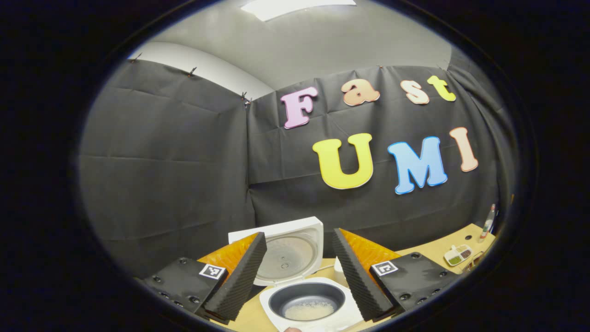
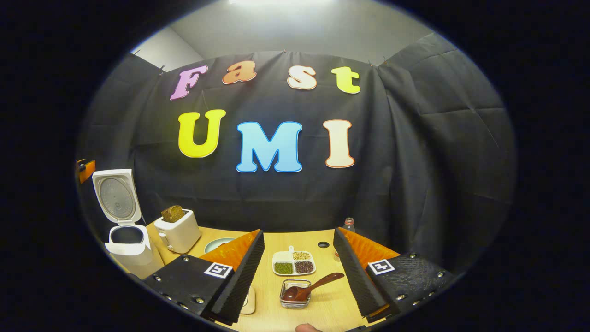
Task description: Close the left gripper, press the button to open the rice cooker; take a wooden spoon from the chopstick holder with the right hand, scoop a spoonful of rice and pour it into the rice cooker, then put the wooden spoon back into the chopstick holder.
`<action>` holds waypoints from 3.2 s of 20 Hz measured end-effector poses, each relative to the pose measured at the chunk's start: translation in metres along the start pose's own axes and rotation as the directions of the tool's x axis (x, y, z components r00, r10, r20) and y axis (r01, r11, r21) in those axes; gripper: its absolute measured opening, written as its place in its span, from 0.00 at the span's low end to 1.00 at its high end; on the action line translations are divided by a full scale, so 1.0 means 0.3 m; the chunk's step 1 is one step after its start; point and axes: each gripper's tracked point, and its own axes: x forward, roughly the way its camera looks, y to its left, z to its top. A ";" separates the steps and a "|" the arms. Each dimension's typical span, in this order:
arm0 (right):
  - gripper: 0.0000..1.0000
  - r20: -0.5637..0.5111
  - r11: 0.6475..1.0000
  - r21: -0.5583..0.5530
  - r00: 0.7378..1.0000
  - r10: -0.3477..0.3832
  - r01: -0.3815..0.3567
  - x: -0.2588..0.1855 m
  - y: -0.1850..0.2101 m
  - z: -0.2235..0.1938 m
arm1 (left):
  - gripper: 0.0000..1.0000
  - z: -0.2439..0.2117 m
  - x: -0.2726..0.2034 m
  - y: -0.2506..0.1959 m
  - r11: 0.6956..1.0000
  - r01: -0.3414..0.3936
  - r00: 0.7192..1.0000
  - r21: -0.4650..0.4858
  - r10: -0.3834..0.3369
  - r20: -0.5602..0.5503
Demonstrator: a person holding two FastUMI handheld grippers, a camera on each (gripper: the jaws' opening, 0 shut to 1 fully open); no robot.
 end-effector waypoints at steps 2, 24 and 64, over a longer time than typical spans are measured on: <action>0.92 0.003 1.000 0.012 1.000 -0.006 0.006 -0.014 0.019 0.001 | 0.99 0.007 0.083 0.048 1.000 -0.018 1.000 -0.002 0.018 -0.019; 0.91 -0.063 0.995 -0.018 0.993 -0.101 0.100 -0.101 0.027 -0.098 | 1.00 -0.213 0.703 0.218 0.979 -0.073 0.965 -0.188 0.022 -0.260; 0.92 -0.123 0.989 -0.033 0.982 0.140 -0.145 0.048 0.081 -0.189 | 0.92 -0.732 -0.035 -0.219 0.989 0.056 0.902 -0.139 -0.110 -0.417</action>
